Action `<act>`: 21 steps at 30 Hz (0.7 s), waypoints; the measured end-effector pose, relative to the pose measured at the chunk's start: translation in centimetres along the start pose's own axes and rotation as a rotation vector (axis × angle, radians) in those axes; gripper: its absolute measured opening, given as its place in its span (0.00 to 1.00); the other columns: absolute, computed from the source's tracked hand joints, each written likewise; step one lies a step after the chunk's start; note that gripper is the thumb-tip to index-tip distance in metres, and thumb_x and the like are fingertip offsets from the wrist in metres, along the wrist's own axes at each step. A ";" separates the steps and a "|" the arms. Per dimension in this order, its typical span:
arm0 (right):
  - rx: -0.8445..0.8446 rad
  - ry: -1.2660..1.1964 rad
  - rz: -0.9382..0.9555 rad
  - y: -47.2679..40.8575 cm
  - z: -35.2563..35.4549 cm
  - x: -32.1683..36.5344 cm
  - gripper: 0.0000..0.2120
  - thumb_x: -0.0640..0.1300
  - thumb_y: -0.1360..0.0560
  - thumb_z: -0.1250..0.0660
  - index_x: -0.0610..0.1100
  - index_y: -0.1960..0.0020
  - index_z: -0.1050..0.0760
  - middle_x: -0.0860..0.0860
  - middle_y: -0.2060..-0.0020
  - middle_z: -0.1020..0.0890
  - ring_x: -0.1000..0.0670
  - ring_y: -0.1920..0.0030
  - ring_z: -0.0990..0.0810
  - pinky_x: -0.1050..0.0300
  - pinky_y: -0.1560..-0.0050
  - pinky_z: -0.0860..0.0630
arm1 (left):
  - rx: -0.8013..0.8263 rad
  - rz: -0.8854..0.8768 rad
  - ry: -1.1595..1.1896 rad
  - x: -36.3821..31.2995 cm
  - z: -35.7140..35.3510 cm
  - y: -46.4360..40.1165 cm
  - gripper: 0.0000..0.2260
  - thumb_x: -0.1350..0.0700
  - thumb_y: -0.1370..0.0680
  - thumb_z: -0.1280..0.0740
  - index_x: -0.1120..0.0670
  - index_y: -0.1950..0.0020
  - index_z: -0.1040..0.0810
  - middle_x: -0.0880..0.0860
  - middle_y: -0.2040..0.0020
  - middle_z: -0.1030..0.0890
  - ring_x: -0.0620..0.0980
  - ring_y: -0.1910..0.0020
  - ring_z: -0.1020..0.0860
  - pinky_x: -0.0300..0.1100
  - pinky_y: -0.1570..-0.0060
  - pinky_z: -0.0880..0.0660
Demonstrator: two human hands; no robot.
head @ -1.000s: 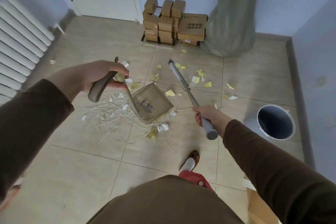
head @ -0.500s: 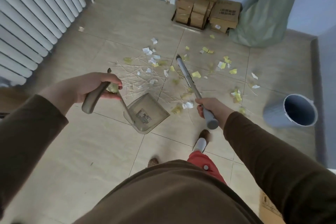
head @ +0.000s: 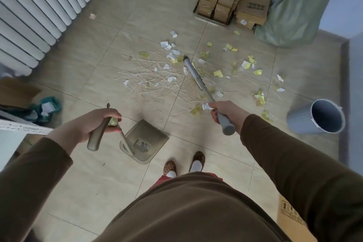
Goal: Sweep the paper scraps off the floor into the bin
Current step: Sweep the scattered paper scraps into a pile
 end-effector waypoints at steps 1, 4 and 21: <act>-0.001 -0.001 0.001 0.0 0.0 -0.1 0.09 0.42 0.20 0.34 0.41 0.57 0.30 0.50 0.73 0.31 0.57 0.83 0.33 0.67 0.82 0.32 | 0.002 -0.001 0.012 0.5 -0.1 -0.3 0.09 0.59 0.23 0.30 0.63 0.47 0.23 0.60 0.46 0.25 0.64 0.45 0.20 0.45 0.51 0.18; 0.004 -0.007 0.007 0.0 0.0 -0.6 0.08 0.43 0.20 0.34 0.41 0.55 0.29 0.50 0.72 0.30 0.57 0.82 0.32 0.67 0.82 0.32 | 0.015 -0.021 0.028 1.0 -0.3 -1.3 0.11 0.58 0.25 0.29 0.63 0.46 0.23 0.60 0.45 0.25 0.63 0.46 0.19 0.47 0.47 0.19; -0.057 -0.018 -0.049 0.8 2.3 -4.3 0.10 0.44 0.20 0.33 0.41 0.57 0.30 0.50 0.72 0.30 0.57 0.84 0.33 0.68 0.82 0.31 | 0.078 0.124 -0.330 1.9 0.0 -3.8 0.25 0.54 0.31 0.22 0.61 0.36 0.23 0.63 0.34 0.23 0.63 0.37 0.22 0.56 0.38 0.25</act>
Point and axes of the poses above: each hand's wrist, its own y-axis away from the middle knuckle, its own z-axis out of the back of the hand, x = y × z, the point moved 9 cm from there along -y, towards the middle knuckle
